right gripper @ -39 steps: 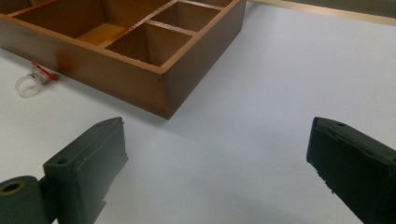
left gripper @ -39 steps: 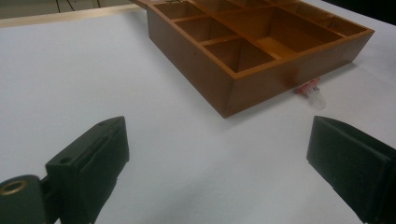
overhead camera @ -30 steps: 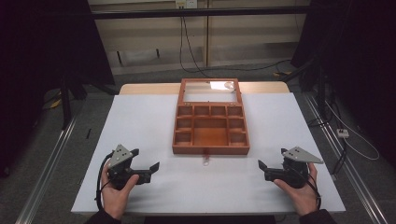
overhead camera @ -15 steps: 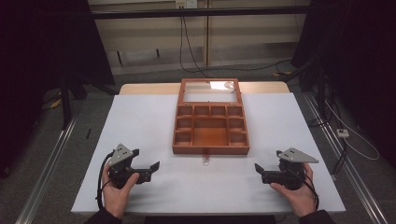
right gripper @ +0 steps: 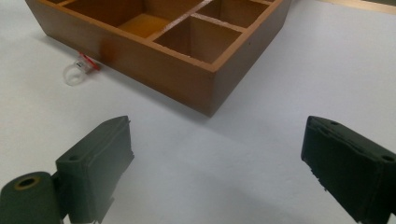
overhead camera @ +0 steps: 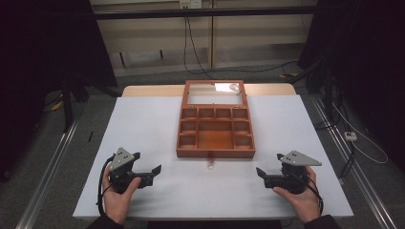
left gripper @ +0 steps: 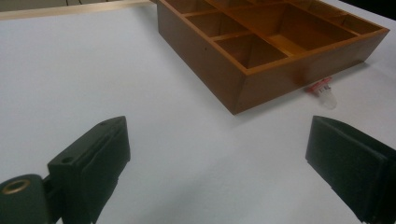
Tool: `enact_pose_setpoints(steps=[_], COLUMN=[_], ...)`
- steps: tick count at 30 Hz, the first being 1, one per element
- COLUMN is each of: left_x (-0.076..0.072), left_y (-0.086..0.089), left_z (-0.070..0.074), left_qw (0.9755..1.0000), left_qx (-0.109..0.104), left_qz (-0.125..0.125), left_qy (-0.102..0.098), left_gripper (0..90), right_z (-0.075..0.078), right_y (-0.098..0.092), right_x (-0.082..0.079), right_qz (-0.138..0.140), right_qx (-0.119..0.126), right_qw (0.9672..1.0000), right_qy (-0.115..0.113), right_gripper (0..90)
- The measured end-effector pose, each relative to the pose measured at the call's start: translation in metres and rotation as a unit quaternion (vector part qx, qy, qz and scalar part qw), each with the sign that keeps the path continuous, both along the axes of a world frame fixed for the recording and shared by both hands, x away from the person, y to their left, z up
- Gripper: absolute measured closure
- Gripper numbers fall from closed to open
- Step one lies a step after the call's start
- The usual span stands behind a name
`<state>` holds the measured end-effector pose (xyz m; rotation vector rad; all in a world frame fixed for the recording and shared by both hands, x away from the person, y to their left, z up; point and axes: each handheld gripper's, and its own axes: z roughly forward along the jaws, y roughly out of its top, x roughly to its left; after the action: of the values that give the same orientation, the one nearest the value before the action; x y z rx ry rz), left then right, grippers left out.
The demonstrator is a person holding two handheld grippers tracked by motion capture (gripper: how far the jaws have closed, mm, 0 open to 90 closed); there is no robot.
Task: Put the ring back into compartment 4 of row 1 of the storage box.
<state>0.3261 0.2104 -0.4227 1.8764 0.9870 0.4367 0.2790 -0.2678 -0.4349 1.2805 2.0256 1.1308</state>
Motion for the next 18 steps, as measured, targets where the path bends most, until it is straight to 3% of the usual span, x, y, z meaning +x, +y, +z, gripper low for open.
enact_pose_setpoints(steps=[18], left_x=[0.001], left_y=[-0.001], left_z=[-0.001], left_qw=[1.0], left_qx=[0.0], left_qz=[-0.004], left_qy=[0.002], left_gripper=[6.3], right_z=[0.001], right_y=[0.032], right_x=[0.007], right_qz=[0.056], right_qx=[-0.003], right_qw=[0.9984], right_qy=[0.012], right_gripper=[10.1])
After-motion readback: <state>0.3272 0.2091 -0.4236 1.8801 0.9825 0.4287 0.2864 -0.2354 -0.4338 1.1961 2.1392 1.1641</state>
